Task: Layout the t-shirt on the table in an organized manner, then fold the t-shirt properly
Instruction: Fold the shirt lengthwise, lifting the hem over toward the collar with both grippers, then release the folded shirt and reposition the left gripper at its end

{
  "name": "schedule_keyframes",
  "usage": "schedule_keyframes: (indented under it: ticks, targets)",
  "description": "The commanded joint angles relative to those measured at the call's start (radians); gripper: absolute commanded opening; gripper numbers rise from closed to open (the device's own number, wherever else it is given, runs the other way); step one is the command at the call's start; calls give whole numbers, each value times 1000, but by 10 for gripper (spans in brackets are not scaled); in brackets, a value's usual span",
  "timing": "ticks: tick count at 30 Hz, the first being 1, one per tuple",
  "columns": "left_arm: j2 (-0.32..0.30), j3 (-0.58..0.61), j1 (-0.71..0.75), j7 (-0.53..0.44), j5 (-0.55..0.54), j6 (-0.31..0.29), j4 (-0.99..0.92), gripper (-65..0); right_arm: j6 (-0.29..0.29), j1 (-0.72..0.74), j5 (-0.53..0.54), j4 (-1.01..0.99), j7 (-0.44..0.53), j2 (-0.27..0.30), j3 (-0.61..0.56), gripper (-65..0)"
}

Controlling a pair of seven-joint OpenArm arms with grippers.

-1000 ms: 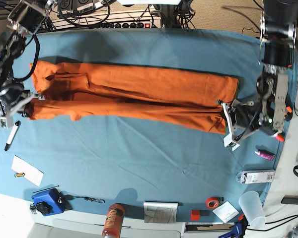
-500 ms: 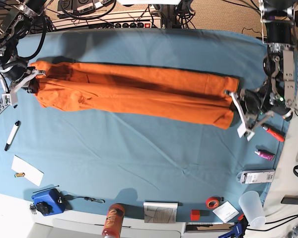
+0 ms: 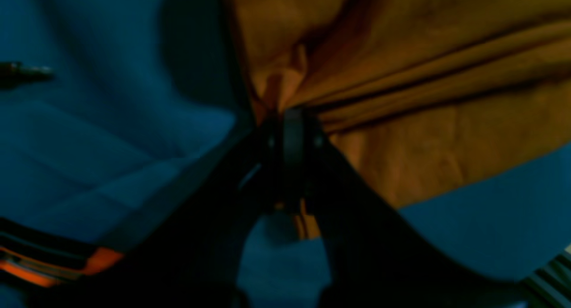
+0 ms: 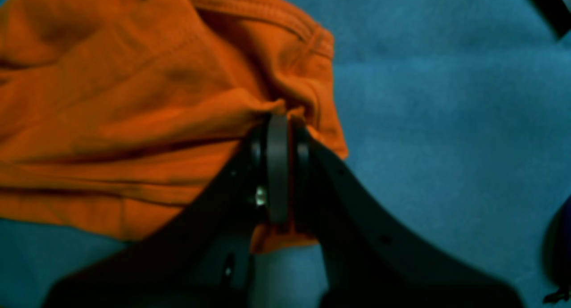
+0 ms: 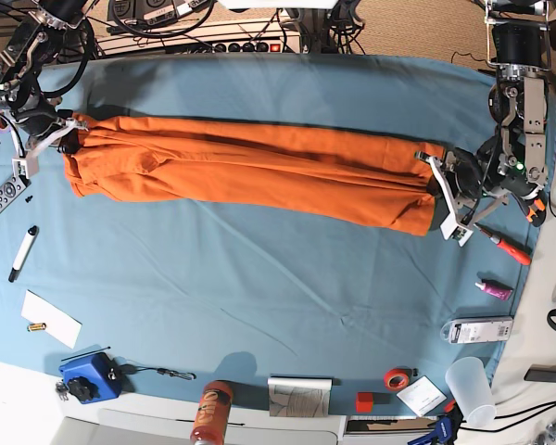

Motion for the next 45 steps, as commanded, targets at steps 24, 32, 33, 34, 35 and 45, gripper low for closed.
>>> schedule_keyframes:
  ticks: [24,32,33,34,35,45]
  targets:
    - [-14,-8,-5,75,11,87,204,-304,61,36,142,11,-117,23,8,-525]
    - [-11,-8,-5,36,86,174,235,-304,33,35,142,11,-140,23,8,-525]
    - [-7,-8,-5,29,87,189,232,-304,27,35,141,11,-141,23,8,-525]
    - [4,-8,-5,22,96,197,225,-304,19,35,142,11,-141,23,8,-525]
    - [19,-8,-5,19,113,216,216,-304,16,35,141,11,-141,23,8,-525]
    - [166,-185,-5,20,87,252,56,-304,16,35,141,11,-156,23,8,-525]
